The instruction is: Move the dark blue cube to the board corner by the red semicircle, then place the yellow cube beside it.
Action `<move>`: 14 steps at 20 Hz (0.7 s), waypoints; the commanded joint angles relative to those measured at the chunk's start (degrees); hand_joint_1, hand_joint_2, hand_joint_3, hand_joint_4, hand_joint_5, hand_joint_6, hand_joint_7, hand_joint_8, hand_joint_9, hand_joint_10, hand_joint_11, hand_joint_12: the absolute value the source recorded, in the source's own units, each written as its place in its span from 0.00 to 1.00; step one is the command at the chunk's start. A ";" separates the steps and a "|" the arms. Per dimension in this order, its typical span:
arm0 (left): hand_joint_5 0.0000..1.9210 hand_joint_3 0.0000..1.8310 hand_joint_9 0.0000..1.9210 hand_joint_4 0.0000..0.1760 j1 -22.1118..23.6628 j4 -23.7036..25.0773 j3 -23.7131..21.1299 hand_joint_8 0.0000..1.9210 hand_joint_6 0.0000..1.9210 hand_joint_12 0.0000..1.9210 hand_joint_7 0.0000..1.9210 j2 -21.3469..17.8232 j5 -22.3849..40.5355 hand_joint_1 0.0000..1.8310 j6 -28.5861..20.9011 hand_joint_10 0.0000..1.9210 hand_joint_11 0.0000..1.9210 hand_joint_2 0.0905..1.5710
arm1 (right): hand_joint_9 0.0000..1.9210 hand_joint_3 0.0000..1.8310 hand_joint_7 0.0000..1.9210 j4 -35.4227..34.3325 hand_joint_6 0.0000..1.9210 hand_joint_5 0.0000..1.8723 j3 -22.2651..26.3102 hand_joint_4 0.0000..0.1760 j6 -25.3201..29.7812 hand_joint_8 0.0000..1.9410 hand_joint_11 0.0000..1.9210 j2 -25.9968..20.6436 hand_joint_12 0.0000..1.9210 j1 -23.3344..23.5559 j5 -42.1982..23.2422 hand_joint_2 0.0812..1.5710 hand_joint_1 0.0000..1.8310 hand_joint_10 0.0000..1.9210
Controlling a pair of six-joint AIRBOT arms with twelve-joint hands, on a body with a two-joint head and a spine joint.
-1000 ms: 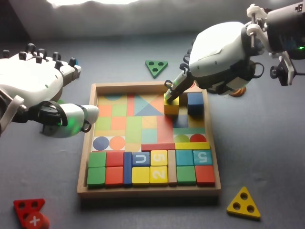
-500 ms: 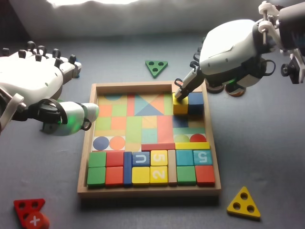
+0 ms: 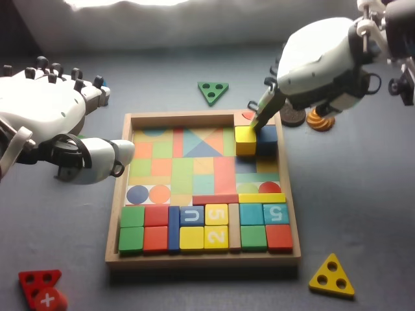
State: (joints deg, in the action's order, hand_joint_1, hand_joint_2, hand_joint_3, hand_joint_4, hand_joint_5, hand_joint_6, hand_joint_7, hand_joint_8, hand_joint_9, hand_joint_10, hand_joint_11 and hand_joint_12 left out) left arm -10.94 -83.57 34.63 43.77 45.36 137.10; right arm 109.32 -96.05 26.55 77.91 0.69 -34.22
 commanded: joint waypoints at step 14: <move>0.06 0.00 0.05 0.00 0.82 3.74 0.24 0.00 0.00 0.07 0.07 -0.57 2.45 0.00 0.12 0.00 0.00 0.85 | 0.81 0.00 0.72 -0.83 0.00 0.29 14.64 0.00 17.09 1.00 0.87 -14.47 1.00 2.74 12.48 0.78 1.00 1.00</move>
State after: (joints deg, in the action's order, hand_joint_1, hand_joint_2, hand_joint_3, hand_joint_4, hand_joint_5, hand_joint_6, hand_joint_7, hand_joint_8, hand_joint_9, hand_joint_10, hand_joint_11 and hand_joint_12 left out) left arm -10.83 -83.50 34.63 43.77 45.34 137.08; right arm 110.85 -80.73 44.12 63.29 2.37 -24.03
